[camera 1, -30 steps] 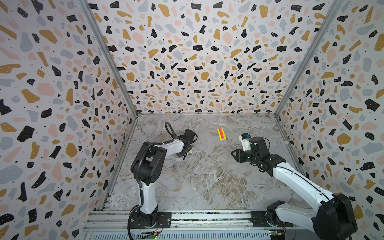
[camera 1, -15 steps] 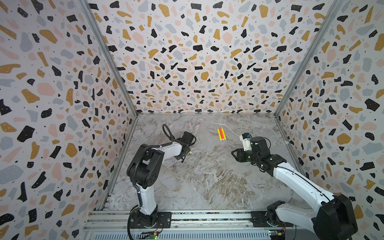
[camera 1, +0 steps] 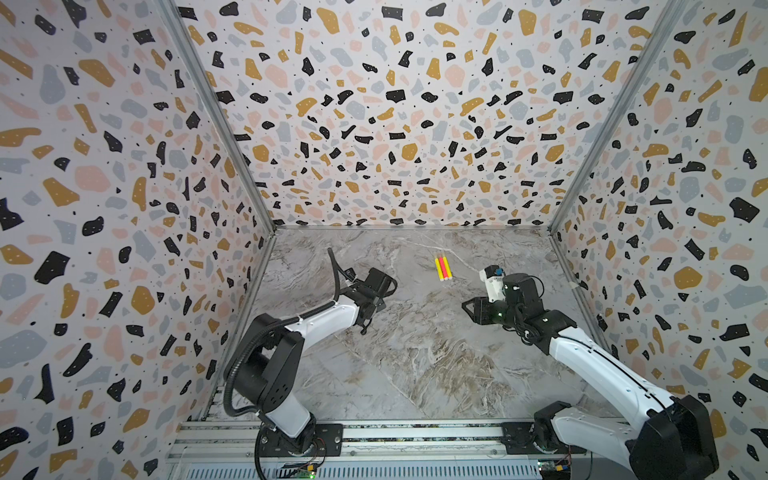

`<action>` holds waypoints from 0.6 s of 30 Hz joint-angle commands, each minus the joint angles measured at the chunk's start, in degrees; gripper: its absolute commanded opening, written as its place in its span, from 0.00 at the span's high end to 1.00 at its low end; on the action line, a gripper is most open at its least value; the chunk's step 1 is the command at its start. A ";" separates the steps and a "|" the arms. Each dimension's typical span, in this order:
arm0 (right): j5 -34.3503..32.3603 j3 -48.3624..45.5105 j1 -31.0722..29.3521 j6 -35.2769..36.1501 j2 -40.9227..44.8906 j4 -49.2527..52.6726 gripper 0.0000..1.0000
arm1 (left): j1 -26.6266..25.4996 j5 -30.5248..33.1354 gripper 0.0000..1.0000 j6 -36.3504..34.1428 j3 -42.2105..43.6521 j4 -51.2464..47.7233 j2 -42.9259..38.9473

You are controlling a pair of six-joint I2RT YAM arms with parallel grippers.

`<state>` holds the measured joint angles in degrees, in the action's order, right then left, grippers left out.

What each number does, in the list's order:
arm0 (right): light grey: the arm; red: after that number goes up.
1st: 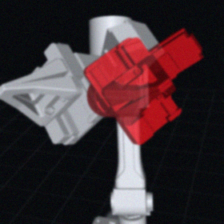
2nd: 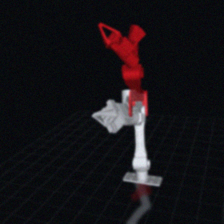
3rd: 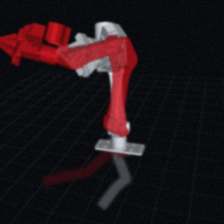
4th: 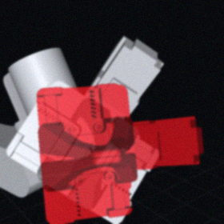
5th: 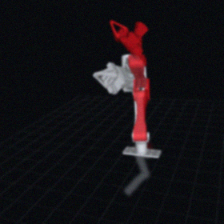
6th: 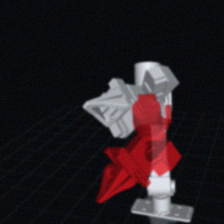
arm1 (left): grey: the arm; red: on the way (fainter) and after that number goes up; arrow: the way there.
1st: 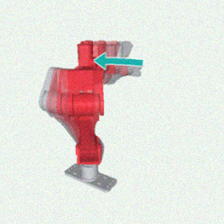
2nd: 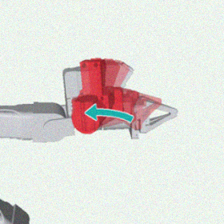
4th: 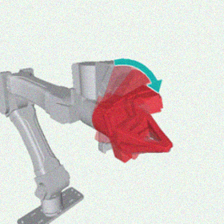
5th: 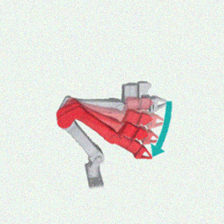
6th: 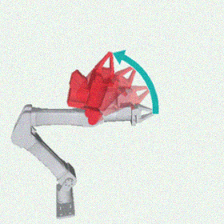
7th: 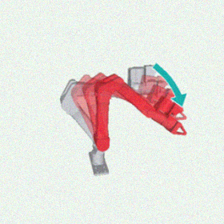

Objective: Insert the pens into the pen caps

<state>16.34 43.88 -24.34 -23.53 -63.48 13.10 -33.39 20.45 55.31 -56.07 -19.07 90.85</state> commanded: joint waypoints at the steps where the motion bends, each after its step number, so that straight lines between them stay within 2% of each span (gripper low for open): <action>1: 5.22 -0.52 0.67 0.17 2.12 -2.31 0.56 | -1.87 -4.67 1.00 -8.26 3.44 4.91 -5.29; 5: 12.40 -2.04 2.08 -0.56 2.41 -5.17 0.55 | -2.91 -15.87 1.00 -13.60 11.03 15.09 -13.74; 8: 19.42 -4.45 2.85 -2.44 2.65 -9.69 0.54 | -3.34 -24.85 1.00 -14.93 18.55 24.65 -20.39; 13: 28.08 -7.67 2.98 -6.40 1.99 -17.42 0.53 | -4.49 -32.11 1.00 -17.19 24.64 31.88 -28.60; 18: 35.50 -9.83 2.76 -12.21 0.61 -26.52 0.52 | -7.03 -37.75 1.00 -17.26 28.10 38.87 -32.44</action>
<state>44.49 34.37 -21.50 -31.24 -62.50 -5.10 -39.09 -11.14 39.77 -29.21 11.05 59.99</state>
